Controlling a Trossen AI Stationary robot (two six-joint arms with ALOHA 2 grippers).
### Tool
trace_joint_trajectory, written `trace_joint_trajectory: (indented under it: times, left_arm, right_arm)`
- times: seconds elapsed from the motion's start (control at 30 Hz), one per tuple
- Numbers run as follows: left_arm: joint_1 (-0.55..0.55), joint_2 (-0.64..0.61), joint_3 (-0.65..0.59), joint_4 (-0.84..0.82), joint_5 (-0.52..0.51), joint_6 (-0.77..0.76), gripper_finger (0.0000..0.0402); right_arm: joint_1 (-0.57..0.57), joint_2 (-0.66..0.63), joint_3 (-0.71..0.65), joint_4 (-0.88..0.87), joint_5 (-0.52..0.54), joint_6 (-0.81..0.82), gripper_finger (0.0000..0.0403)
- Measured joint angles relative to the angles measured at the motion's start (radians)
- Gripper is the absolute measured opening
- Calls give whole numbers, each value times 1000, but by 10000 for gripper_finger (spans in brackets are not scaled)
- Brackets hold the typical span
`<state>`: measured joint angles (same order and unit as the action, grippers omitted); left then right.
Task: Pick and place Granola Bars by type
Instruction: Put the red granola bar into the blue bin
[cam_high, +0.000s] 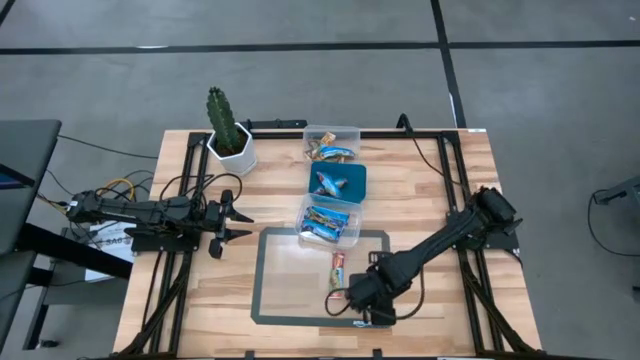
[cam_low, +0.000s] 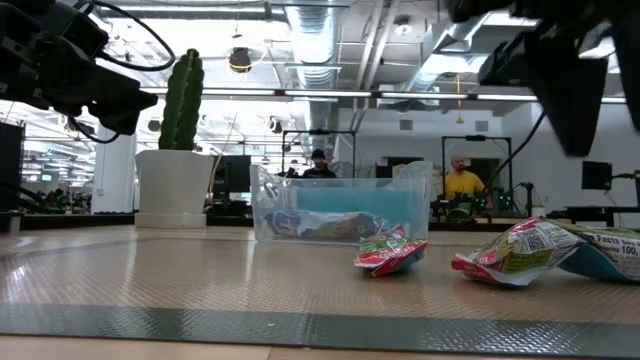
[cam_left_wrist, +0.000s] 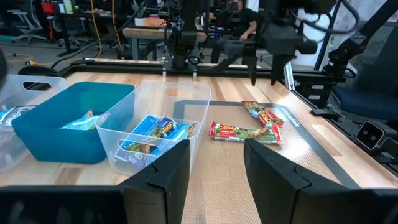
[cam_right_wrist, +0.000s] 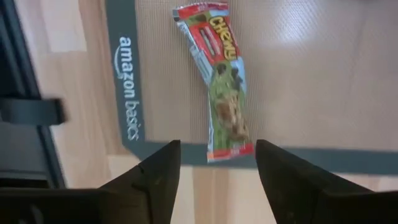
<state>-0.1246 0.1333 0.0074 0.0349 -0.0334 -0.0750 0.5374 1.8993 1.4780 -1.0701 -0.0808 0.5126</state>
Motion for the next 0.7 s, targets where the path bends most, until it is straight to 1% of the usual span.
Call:
trace_joint_trajectory:
  times: [0.3, 0.5, 0.7]
  left_arm:
    - [0, 0, 0, 0, 0, 0, 144]
    - [0, 0, 0, 0, 0, 0, 144]
    - [0, 0, 0, 0, 0, 0, 144]
  right_arm:
    - [12, 80, 0, 102, 58, -24, 205]
    - [23, 122, -3, 134, 58, -28, 205]
    - [24, 119, -37, 184, 60, -42, 203]
